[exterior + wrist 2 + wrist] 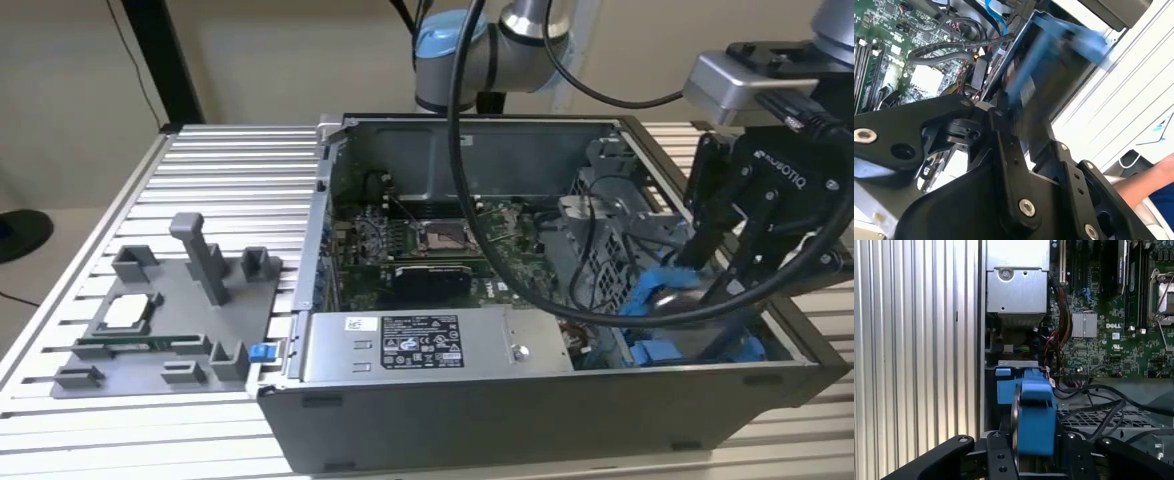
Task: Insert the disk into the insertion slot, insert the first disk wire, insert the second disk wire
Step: 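Insert the disk into the insertion slot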
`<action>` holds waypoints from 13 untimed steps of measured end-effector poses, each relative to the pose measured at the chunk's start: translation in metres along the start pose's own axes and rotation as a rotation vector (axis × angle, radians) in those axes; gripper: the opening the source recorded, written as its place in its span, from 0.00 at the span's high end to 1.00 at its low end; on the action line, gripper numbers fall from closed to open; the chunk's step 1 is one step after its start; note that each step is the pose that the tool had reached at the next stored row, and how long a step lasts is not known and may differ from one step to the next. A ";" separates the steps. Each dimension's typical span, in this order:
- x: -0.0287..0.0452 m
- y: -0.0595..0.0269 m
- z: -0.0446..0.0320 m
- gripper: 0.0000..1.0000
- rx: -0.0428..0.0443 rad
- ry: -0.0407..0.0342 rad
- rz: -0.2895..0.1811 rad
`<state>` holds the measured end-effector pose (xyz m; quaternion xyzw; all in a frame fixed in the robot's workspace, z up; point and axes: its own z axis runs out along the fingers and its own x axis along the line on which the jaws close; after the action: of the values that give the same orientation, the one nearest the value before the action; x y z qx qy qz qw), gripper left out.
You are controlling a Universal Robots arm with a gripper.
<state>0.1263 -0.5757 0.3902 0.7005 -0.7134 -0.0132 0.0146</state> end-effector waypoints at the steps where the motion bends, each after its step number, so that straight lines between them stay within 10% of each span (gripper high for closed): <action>1: 0.0000 0.0000 0.0000 0.00 0.0000 -0.0002 0.000; 8: -0.0002 0.0008 -0.0211 0.00 0.0011 -0.0014 0.000; 13: -0.0050 0.0030 -0.0199 0.00 0.0510 -0.0023 -0.002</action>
<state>0.1242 -0.5706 0.4101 0.7015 -0.7127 0.0042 -0.0041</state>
